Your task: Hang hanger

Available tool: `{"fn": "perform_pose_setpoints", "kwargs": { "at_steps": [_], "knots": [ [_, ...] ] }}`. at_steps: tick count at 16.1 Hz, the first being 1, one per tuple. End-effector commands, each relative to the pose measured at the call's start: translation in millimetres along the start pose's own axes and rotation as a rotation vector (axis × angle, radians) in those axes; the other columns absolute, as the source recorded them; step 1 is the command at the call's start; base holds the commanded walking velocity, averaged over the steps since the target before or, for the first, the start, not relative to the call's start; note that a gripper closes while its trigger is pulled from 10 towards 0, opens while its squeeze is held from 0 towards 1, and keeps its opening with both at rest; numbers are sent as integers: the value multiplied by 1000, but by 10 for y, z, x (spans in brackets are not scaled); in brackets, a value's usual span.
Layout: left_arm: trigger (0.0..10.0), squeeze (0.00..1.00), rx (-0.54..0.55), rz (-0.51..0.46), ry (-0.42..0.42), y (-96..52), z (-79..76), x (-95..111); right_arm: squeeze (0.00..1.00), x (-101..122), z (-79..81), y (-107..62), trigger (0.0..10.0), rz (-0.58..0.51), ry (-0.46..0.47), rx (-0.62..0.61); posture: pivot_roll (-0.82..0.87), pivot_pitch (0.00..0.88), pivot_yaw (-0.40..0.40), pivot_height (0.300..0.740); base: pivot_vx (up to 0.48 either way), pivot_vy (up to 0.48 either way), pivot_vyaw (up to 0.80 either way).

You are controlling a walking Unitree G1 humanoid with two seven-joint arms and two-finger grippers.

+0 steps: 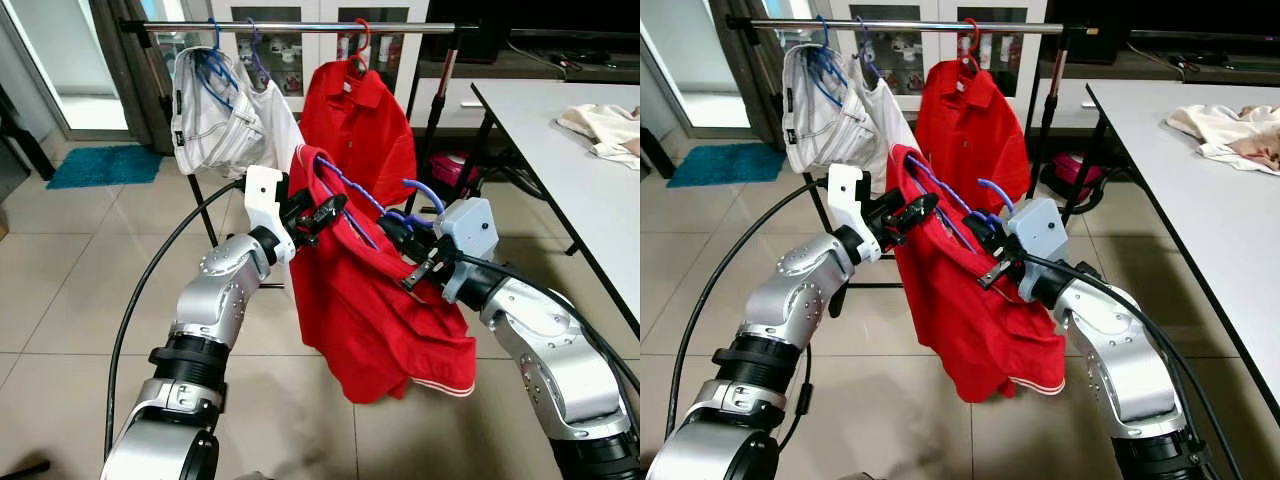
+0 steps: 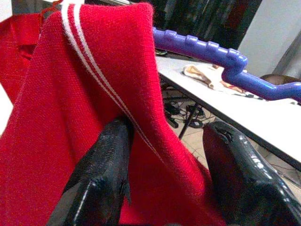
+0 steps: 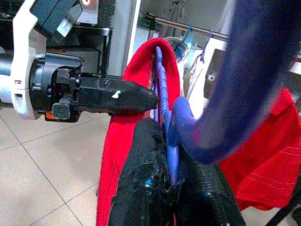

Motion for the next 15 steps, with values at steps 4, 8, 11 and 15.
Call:
{"fn": "perform_pose_setpoints", "kwargs": {
  "at_steps": [4, 8, 11, 15],
  "knots": [
    [0, 0, 34, -4, 3, 16, 49, 30, 0, 74, -49, -7, 0, -34, -39, -10, -253, 0, 56, 740, 0, 0, 0],
    [0, 0, 62, 8, 9, -9, 106, 20, 0, 56, -42, 11, 0, -31, -36, -4, -243, 0, 53, 740, 0, 0, 0],
    [0, 0, 77, -9, 5, -59, 140, 43, 0, 17, -27, 13, 0, -21, -27, 0, -231, 0, 41, 740, 0, 0, 0],
    [0, 0, 91, -57, 3, -114, 195, 166, 0, -101, 3, -14, 0, 50, -28, 8, -237, 0, 43, 740, 0, 0, 0]
  ]
}}
Point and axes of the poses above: a point about 5 cm out from each wrist's last joint towards the gripper, its own y axis pointing out of the wrist towards the gripper, its own x axis along the axis of the wrist's last joint, z = x × y, the point moved 2 cm from there along y, pointing out of the wrist towards the gripper, and after that the axes turned 5 degrees about y, right-handed, at the moved point
